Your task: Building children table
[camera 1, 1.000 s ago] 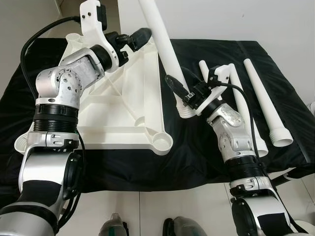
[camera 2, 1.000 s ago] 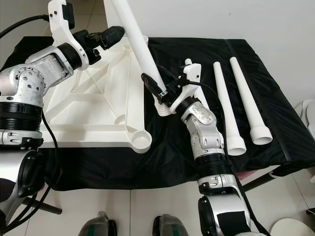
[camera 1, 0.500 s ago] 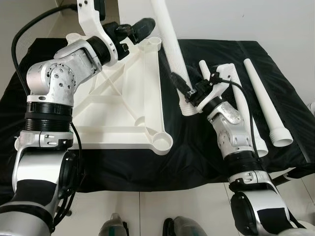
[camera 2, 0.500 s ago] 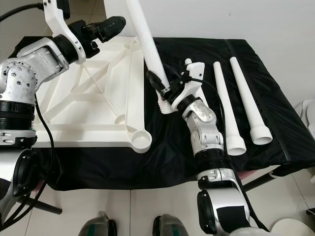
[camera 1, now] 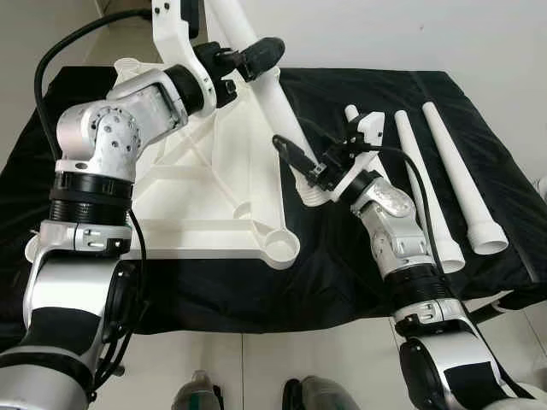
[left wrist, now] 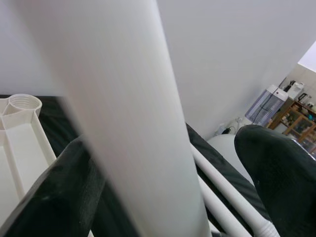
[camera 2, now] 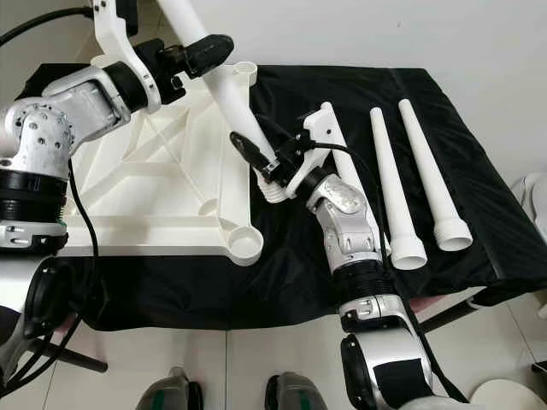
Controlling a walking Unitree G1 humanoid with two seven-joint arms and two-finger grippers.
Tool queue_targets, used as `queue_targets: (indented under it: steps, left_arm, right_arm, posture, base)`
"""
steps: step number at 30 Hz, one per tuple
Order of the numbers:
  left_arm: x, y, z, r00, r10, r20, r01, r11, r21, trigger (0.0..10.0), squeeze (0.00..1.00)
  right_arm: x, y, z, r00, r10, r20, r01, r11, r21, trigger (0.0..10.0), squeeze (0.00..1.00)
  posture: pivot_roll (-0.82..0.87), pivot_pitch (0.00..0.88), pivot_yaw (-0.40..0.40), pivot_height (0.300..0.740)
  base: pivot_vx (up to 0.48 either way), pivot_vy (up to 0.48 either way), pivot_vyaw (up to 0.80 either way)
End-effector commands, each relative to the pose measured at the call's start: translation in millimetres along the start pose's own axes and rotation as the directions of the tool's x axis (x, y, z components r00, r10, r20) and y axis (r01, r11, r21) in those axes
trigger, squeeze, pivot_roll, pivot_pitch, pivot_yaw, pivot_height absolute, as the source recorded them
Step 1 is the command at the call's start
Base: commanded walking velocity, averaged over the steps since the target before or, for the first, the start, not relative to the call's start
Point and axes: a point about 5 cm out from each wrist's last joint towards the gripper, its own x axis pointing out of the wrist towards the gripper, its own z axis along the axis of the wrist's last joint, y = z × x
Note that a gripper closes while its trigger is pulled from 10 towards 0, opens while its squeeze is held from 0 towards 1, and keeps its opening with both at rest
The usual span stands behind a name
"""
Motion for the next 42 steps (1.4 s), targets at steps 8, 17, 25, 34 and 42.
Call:
queue_targets:
  steps: [8, 17, 25, 34, 42]
  left_arm:
    - [2.3, -12.3, 22.6, 0.954, -0.294, 0.056, 0.294, 0.956, 0.01, 10.0, 0.0]
    - [-1.9, -6.6, 36.2, 0.963, -0.243, 0.12, 0.247, 0.969, -0.023, 1.8, 0.0]
    - [-0.9, -4.5, 35.4, 0.966, -0.224, 0.127, 0.23, 0.973, -0.03, 0.0, 0.0]
    - [5.3, -3.1, 32.1, 0.983, -0.162, 0.082, 0.161, 0.987, 0.027, 0.0, 0.0]
    - [12.6, -11.8, 36.4, 0.996, -0.089, 0.032, 0.083, 0.983, 0.166, 10.0, 0.0]
  right_arm:
    - [-3.2, 3.9, 0.5, 1.0, 0.024, 0.009, -0.024, 0.999, -0.038, 10.0, 0.0]
    - [-6.7, 1.2, -2.0, 1.0, -0.016, 0.006, 0.016, 0.999, -0.044, 10.0, 0.0]
    - [-6.9, 2.1, -3.9, 1.0, -0.022, 0.004, 0.022, 0.999, -0.042, 10.0, 0.0]
    - [-3.4, -5.5, -2.6, 0.997, -0.076, -0.017, 0.076, 0.997, -0.013, 10.0, 0.0]
    - [-3.8, -9.1, 5.2, 0.999, -0.024, -0.033, 0.025, 1.0, 0.015, 10.0, 1.0]
  posture:
    - [-0.11, 0.0, 0.005, 0.74]
    - [-0.11, 0.0, 0.012, 0.74]
    - [-0.11, 0.0, 0.009, 0.74]
    - [-0.11, 0.0, 0.001, 0.74]
    - [-0.1, 0.0, -0.014, 0.74]
  base:
    - [0.0, 0.0, 0.0]
    - [0.0, 0.0, 0.0]
    - [0.0, 0.0, 0.0]
    - [0.0, 0.0, 0.0]
    - [0.0, 0.0, 0.0]
